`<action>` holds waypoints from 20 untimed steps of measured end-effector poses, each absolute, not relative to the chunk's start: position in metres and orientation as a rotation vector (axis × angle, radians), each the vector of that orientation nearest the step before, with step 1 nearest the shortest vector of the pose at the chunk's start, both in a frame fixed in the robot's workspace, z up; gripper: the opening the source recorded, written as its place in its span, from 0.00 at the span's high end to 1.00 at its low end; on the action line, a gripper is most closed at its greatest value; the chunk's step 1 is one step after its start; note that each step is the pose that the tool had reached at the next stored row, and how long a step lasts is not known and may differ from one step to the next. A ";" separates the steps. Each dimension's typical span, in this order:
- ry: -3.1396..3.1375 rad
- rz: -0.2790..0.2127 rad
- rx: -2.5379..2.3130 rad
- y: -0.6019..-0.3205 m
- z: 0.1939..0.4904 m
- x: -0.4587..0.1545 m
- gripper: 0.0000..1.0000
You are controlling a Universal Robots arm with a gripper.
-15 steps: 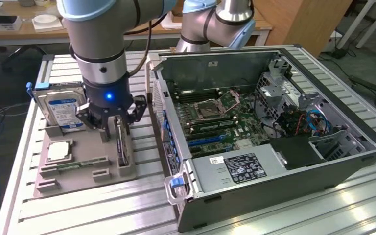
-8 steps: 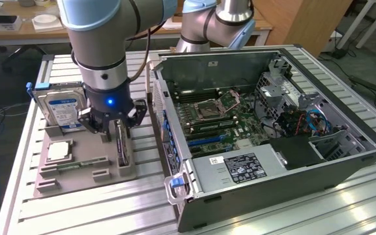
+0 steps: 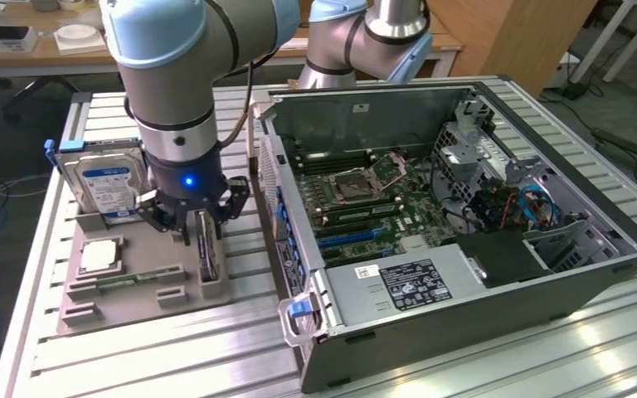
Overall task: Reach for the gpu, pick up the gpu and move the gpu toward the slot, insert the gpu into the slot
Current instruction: 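Pick up the gpu and move the gpu toward the slot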
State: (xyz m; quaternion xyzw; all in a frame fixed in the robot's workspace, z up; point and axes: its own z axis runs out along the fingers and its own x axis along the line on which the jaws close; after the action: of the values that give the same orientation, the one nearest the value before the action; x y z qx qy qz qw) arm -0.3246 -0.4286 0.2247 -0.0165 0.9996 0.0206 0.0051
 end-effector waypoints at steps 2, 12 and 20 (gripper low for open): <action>3.130 0.064 -0.052 -0.429 0.225 -0.325 0.51; 3.130 0.064 -0.052 -0.425 0.222 -0.323 0.51; 3.130 0.064 -0.052 -0.425 0.222 -0.323 0.59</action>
State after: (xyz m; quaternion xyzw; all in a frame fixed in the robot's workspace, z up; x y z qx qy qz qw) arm -0.3234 -0.4248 0.2219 -0.0165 0.9996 0.0206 0.0051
